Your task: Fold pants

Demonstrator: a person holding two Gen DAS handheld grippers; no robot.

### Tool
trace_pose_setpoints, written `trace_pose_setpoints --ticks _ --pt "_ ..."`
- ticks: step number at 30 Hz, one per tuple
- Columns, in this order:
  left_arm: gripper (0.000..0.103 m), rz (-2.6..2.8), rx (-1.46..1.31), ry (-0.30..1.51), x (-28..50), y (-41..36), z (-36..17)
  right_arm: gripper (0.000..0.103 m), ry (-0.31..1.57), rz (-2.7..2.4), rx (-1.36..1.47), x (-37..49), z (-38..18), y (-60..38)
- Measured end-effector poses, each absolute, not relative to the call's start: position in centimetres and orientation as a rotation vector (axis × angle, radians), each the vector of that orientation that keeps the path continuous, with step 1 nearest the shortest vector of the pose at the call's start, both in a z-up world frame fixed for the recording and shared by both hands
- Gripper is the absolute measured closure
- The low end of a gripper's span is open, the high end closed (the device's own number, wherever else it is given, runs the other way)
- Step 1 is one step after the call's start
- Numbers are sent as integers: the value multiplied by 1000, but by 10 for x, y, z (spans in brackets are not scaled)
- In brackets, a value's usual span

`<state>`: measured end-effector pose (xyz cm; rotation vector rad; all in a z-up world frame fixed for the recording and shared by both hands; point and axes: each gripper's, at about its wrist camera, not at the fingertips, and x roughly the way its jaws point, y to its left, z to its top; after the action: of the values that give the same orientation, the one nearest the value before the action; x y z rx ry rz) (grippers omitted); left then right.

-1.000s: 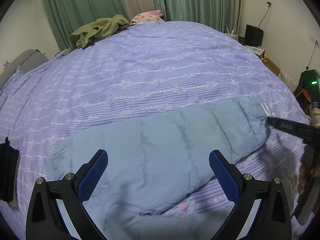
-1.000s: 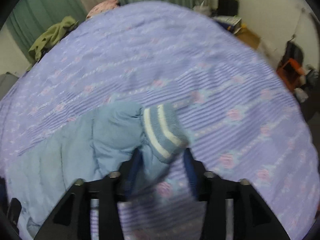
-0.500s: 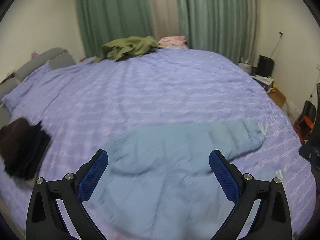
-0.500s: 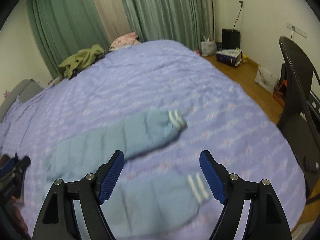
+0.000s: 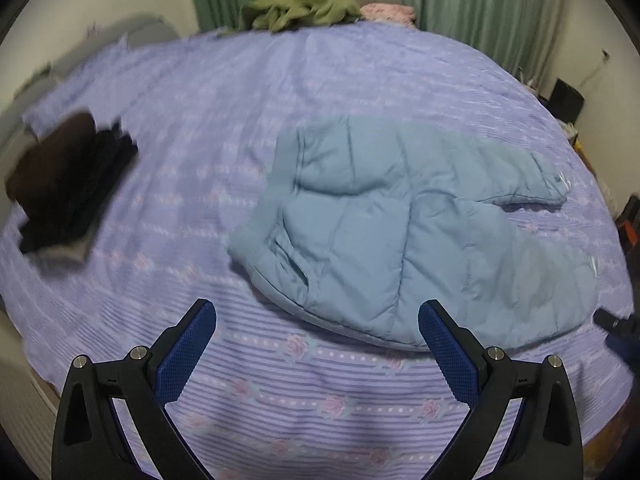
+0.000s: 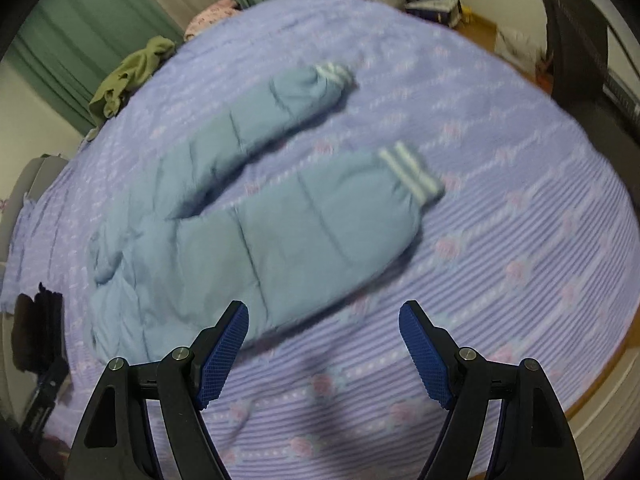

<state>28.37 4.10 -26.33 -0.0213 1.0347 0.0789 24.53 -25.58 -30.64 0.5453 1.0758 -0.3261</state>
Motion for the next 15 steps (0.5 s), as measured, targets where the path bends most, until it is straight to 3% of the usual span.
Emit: trace_pose_setpoints --ticks 10,15 --pt "4 92 -187 1155 308 46 -323 24 1066 -410 626 270 -344 -266" --pt "11 80 -201 1195 313 43 -344 25 1079 -452 592 282 -363 -277"
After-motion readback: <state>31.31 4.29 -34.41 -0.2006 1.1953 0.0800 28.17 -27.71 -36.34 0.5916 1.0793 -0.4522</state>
